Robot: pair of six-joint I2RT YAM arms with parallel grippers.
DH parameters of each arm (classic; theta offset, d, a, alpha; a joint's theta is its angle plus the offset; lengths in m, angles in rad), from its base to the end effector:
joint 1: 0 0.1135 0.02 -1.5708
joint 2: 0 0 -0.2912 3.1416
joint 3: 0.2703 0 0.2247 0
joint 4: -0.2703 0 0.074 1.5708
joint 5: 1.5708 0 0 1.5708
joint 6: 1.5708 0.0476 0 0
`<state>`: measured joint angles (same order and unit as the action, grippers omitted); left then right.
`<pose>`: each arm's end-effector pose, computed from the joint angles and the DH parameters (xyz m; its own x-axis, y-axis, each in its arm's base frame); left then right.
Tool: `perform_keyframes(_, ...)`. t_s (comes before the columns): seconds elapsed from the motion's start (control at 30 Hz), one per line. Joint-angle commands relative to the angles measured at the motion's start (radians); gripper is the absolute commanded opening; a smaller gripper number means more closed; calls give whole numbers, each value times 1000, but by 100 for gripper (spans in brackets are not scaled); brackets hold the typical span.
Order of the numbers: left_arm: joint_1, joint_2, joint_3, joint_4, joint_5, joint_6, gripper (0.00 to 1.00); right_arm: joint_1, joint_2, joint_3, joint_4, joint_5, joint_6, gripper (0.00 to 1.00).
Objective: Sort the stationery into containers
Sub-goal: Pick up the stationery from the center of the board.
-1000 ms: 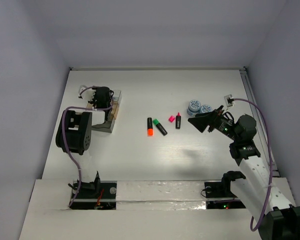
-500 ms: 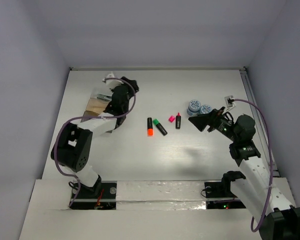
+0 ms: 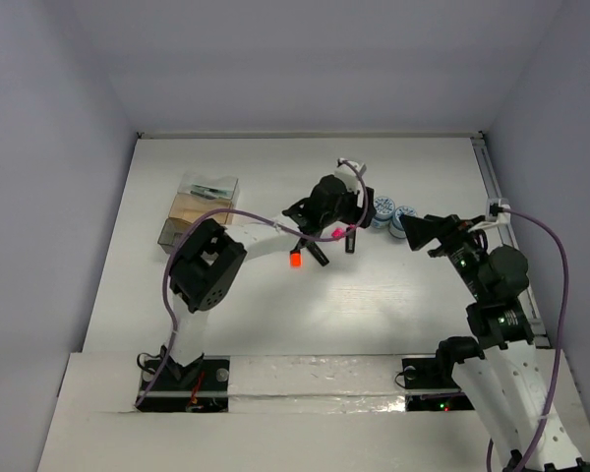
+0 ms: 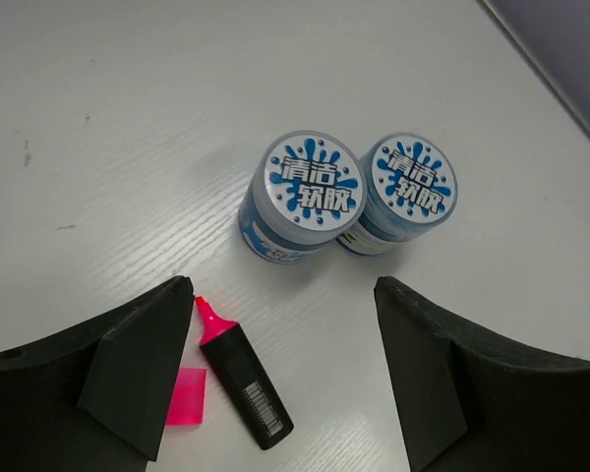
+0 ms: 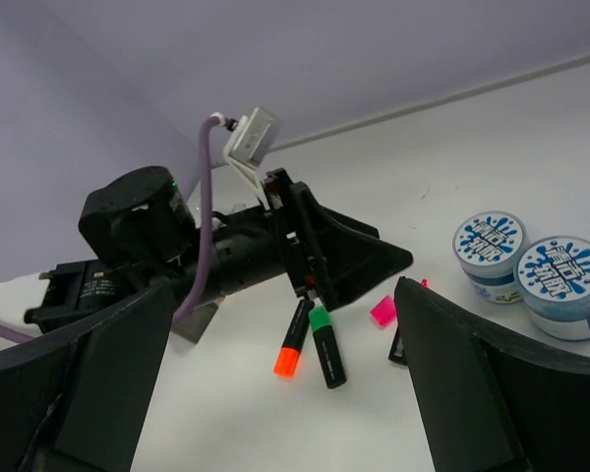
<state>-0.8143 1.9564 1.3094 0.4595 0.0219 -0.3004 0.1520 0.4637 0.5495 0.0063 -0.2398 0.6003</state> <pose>0.3136 -0.3337 0.2780 -0.3417 -0.0689 -0.9373 0.6708 0.6806 -0.2946 0.0871 0.0248 0.3331 -0.1401 0.5337 -0.8340 -0.3656 0.7549 0.5445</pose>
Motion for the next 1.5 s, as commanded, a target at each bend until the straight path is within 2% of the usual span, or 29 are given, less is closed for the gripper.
perform_keyframes(0.0,-29,27,118,-111,44,122,72,6,18,35,-37,48,-25,100)
perform_keyframes(0.27,-51,122,251,-264,-13,199,70,6,27,23,-20,36,-22,100)
perform_keyframes(0.47,-51,186,320,-286,16,227,70,6,24,17,-22,36,-19,100)
perform_keyframes(0.9,-51,401,646,-400,36,264,71,6,30,9,-17,16,-17,100)
perform_keyframes(1.1,-51,473,738,-423,6,270,70,6,23,7,-17,19,-20,100)
perform_keyframes(1.3,-51,498,742,-380,-53,273,60,6,15,4,-16,19,-22,100)
perform_keyframes(1.37,-51,496,738,-358,-66,268,41,6,15,3,-17,19,-22,100)
perform_keyframes(1.47,-51,460,697,-320,-91,254,27,6,13,-5,-16,22,-22,100)
